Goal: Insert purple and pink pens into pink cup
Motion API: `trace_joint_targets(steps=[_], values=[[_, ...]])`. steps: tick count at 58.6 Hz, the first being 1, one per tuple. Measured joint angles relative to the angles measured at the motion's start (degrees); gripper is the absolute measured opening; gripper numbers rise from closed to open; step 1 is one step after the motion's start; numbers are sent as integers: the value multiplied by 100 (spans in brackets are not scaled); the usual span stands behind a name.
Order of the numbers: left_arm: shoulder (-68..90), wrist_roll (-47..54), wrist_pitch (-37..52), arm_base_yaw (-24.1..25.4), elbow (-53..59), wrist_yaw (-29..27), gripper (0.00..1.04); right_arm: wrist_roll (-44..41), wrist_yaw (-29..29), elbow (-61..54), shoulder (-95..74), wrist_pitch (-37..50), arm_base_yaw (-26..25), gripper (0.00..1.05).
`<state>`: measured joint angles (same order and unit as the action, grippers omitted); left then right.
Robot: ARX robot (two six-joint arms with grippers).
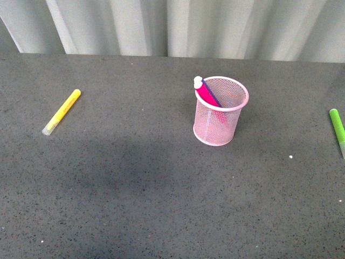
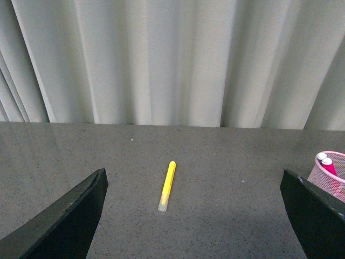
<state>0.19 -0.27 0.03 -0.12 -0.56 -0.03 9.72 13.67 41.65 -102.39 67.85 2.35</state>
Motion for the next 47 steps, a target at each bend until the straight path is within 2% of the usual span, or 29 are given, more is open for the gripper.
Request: trace_joint_targets(steps=[10, 23, 25, 30, 47], values=[[0, 0, 0, 0, 0, 0, 98, -315, -57, -636, 1403, -741, -616, 98], [0, 0, 0, 0, 0, 0, 98, -376, 275, -1556, 3460, -1731, -1532, 96], [0, 0, 0, 0, 0, 0, 98, -549, 83, -1609, 3849, -2387, -1569, 90], [0, 0, 0, 0, 0, 0, 98, -754, -164, -1895, 4492, -3193, -1521, 76], [0, 0, 0, 0, 0, 0, 98, -938, -614, -2942, 5440, -3259, -1027, 24]])
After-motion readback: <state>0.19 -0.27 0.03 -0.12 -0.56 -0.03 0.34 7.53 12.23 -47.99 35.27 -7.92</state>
